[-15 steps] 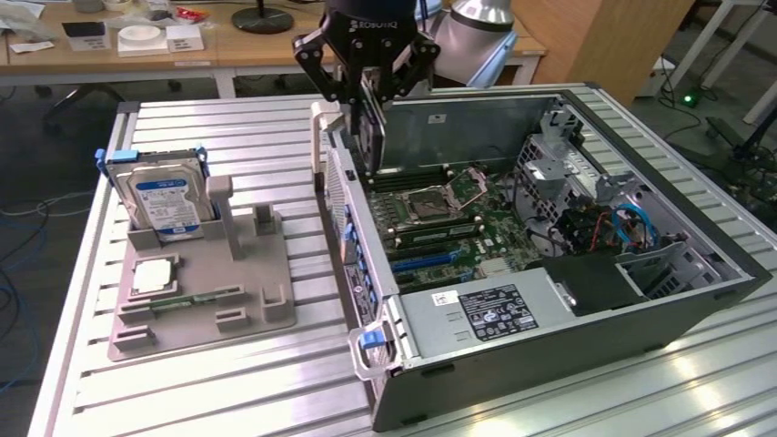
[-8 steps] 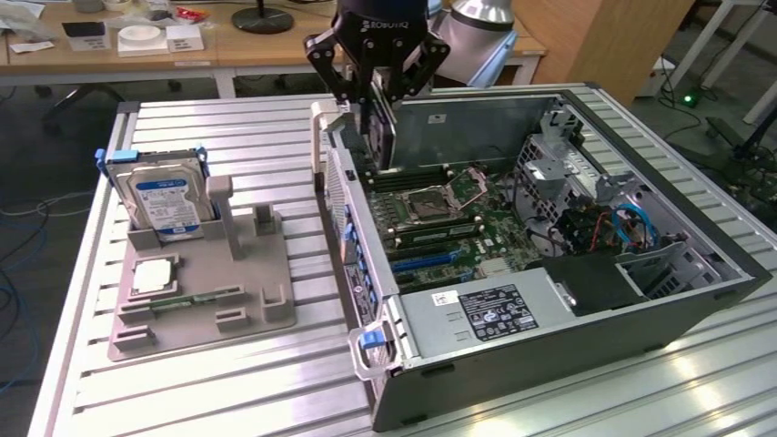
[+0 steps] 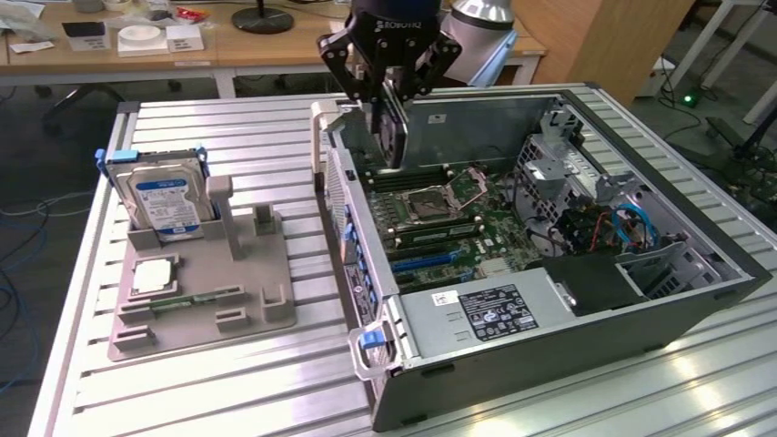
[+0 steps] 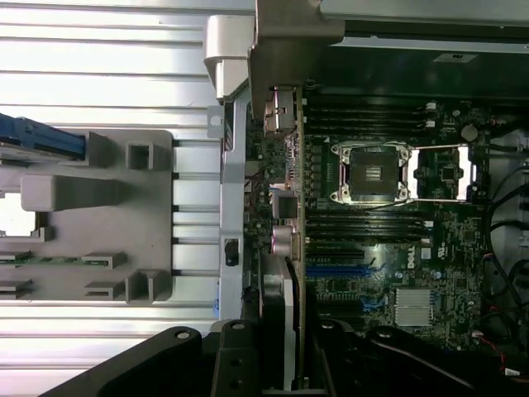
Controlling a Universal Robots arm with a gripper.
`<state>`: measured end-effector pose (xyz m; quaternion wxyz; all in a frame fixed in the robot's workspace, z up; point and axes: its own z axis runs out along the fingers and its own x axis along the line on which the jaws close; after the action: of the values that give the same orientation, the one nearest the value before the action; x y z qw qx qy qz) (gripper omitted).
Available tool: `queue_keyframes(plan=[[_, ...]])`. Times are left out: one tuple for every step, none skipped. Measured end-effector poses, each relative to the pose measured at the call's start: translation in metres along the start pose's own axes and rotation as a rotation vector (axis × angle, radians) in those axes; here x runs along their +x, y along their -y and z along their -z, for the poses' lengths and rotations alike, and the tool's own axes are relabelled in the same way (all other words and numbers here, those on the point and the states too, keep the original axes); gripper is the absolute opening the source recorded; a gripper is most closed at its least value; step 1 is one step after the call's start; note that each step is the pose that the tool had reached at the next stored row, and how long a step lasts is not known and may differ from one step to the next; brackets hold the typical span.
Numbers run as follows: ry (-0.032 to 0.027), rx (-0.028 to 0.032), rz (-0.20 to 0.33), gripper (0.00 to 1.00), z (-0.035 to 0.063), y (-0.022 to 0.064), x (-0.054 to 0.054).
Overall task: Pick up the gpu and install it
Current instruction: 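Pick up the gpu and move the gpu toward the slot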
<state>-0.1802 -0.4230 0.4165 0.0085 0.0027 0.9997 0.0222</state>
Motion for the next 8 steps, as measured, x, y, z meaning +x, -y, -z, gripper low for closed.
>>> queue_keyframes(plan=[[0.0000, 0.0001, 0.000, 0.29, 0.0000, 0.0000, -0.0014], [0.0000, 0.0001, 0.000, 0.29, 0.0000, 0.0000, -0.0027], [-0.0001, 0.0001, 0.000, 0.29, 0.0000, 0.0000, -0.0040], [0.0000, 0.0001, 0.000, 0.29, -0.0001, 0.0000, -0.0051], [0.0000, 0.0001, 0.000, 0.29, -0.0001, 0.0000, -0.0061], [-0.0001, 0.0001, 0.000, 0.29, -0.0001, 0.0000, -0.0070], [-0.0001, 0.0001, 0.000, 0.29, -0.0001, 0.0000, -0.0080], [0.0000, 0.0001, 0.000, 0.29, -0.0001, 0.0000, -0.0089]])
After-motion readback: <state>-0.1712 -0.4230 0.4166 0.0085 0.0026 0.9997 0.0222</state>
